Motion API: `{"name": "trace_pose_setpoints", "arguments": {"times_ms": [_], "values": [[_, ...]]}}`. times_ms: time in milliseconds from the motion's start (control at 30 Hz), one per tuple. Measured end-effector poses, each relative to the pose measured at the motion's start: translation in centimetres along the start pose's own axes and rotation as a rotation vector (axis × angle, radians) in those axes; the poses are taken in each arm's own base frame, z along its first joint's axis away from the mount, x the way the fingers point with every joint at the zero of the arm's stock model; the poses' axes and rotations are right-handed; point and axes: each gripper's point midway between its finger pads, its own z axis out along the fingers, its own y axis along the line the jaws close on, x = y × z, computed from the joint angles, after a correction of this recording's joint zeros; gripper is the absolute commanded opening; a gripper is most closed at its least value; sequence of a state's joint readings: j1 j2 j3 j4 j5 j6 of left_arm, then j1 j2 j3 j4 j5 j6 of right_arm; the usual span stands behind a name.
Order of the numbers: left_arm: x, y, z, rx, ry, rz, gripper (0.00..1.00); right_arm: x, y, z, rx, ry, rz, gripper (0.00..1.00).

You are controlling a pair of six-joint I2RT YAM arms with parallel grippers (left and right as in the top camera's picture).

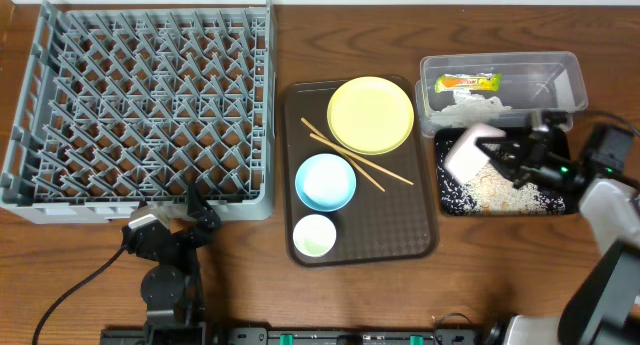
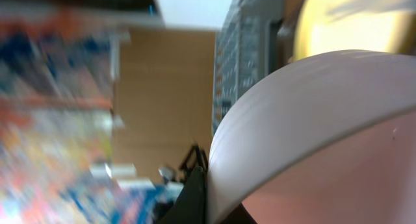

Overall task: Sort waste into correct bins and load items into the dishwasher
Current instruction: 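Return the pink bowl to the brown tray with the right gripper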

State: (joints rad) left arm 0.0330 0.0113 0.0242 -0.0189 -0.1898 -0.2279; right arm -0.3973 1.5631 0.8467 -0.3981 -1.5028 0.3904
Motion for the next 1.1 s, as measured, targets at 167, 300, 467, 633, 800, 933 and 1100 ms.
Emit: {"name": "trace_pose_setpoints", "arguments": {"times_ms": [167,300,467,633,800,933,1100], "values": [[0.0,0.0,0.0,0.000,0.000,0.000,0.93,4.3,3.5,4.5,0.064,0.131,-0.165,0.01],[0.0,0.0,0.0,0.000,0.000,0.000,0.93,7.6,4.7,7.6,0.148,0.205,-0.255,0.01],[0.0,0.0,0.0,0.000,0.000,0.000,0.93,11.2,3.4,9.4,0.388,0.283,-0.243,0.01],[0.0,0.0,0.0,0.000,0.000,0.000,0.93,13.0,2.6,9.3,0.654,0.333,-0.359,0.01],[0.0,0.0,0.0,0.000,0.000,0.000,0.93,12.8,2.4,9.6,0.830,0.346,-0.528,0.01],[0.0,0.0,0.0,0.000,0.001,0.000,0.93,13.7,-0.6,10.1,0.953,0.439,-0.567,0.01],[0.0,0.0,0.0,0.000,0.000,0.000,0.93,14.9,-5.4,11.1,1.091,0.573,-0.573,0.01]]}}
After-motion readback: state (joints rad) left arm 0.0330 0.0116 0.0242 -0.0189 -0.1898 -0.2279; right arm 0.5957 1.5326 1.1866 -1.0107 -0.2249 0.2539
